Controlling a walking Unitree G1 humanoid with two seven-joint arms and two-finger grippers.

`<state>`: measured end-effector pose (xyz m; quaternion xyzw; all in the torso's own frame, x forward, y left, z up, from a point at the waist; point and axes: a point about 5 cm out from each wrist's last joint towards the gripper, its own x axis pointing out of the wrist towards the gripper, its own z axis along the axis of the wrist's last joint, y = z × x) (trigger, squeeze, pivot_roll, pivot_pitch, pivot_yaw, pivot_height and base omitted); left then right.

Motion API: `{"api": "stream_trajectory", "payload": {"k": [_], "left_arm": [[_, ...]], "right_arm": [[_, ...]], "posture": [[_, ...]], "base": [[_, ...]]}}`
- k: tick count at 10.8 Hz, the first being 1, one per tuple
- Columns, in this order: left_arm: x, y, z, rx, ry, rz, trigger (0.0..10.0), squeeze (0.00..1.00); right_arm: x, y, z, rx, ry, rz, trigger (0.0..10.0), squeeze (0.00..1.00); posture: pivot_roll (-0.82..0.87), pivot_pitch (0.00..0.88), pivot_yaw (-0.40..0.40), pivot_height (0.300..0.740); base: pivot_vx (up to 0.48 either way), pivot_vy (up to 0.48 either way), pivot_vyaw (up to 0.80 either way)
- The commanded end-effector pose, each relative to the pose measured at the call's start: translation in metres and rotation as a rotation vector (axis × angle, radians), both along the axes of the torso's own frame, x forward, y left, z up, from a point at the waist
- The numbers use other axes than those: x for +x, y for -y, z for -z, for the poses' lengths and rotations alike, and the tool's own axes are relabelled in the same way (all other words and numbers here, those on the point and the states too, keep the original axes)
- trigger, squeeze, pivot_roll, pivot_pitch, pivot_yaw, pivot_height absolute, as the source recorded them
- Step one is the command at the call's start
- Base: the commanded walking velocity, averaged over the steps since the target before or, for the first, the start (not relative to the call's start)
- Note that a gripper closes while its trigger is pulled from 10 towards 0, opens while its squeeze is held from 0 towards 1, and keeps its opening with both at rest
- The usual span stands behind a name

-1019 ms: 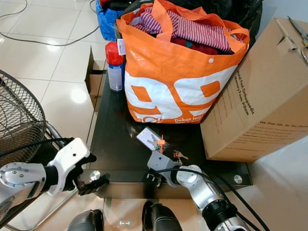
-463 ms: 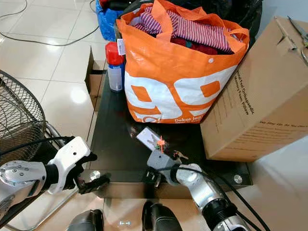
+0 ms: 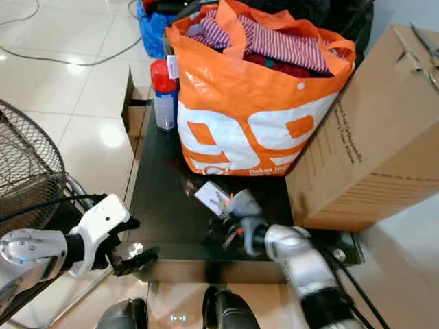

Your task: Hang keys on a hook

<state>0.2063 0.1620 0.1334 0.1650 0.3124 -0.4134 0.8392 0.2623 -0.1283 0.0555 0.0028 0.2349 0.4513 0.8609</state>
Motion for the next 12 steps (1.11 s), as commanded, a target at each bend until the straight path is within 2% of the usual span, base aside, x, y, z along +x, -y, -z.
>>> {"api": "stream_trajectory", "payload": {"k": [1, 2, 3, 4, 6, 7, 8, 10, 12], "left_arm": [[-0.002, 0.007, 0.003, -0.019, 0.005, -0.002, 10.0, 0.0], [-0.001, 0.009, 0.003, -0.033, 0.017, -0.023, 10.0, 0.0], [0.004, 0.015, 0.001, -0.093, 0.078, -0.102, 10.0, 0.0], [0.006, 0.016, 0.0, -0.111, 0.101, -0.122, 10.0, 0.0], [0.015, 0.023, -0.004, -0.201, 0.233, -0.274, 10.0, 0.0], [0.016, 0.025, -0.004, -0.227, 0.265, -0.323, 10.0, 0.0], [0.019, 0.025, -0.005, -0.257, 0.31, -0.389, 10.0, 0.0], [0.022, 0.024, -0.006, -0.247, 0.406, -0.435, 10.0, 0.0], [0.026, 0.021, -0.002, -0.223, 0.451, -0.499, 10.0, 0.0]], "right_arm": [[-0.001, 0.013, -0.013, 0.091, -0.03, 0.074, 0.0, 0.0], [-0.001, 0.018, -0.02, 0.141, -0.04, 0.116, 0.0, 0.0], [-0.002, 0.031, -0.041, 0.294, -0.051, 0.241, 0.0, 0.0], [-0.003, 0.033, -0.046, 0.331, -0.05, 0.278, 0.0, 0.0], [-0.009, 0.038, -0.073, 0.494, -0.021, 0.451, 0.0, 0.0], [-0.012, 0.037, -0.08, 0.544, -0.031, 0.512, 0.0, 0.0], [-0.014, 0.036, -0.083, 0.583, -0.057, 0.578, 0.0, 0.0], [-0.017, 0.028, -0.083, 0.666, -0.162, 0.714, 0.0, 0.0], [-0.008, 0.028, -0.082, 0.691, -0.202, 0.814, 0.0, 0.0]], "posture": [[0.0, 0.162, -0.135, 0.74], [0.0, 0.15, -0.136, 0.74], [0.0, 0.106, -0.131, 0.74], [0.0, 0.085, -0.128, 0.74], [0.0, 0.0, -0.102, 0.74], [0.0, 0.0, -0.091, 0.74], [0.01, 0.0, -0.082, 0.74], [0.01, 0.0, -0.074, 0.74], [0.02, 0.0, -0.078, 0.74]], "base": [[0.0, 0.0, 0.0], [0.0, 0.0, 0.0], [0.0, 0.0, 0.0], [0.0, 0.0, 0.0], [0.0, 0.0, 0.0], [0.0, 0.0, 0.0], [0.0, 0.0, 0.0], [0.0, 0.0, 0.0], [0.0, 0.0, 0.0]]}}
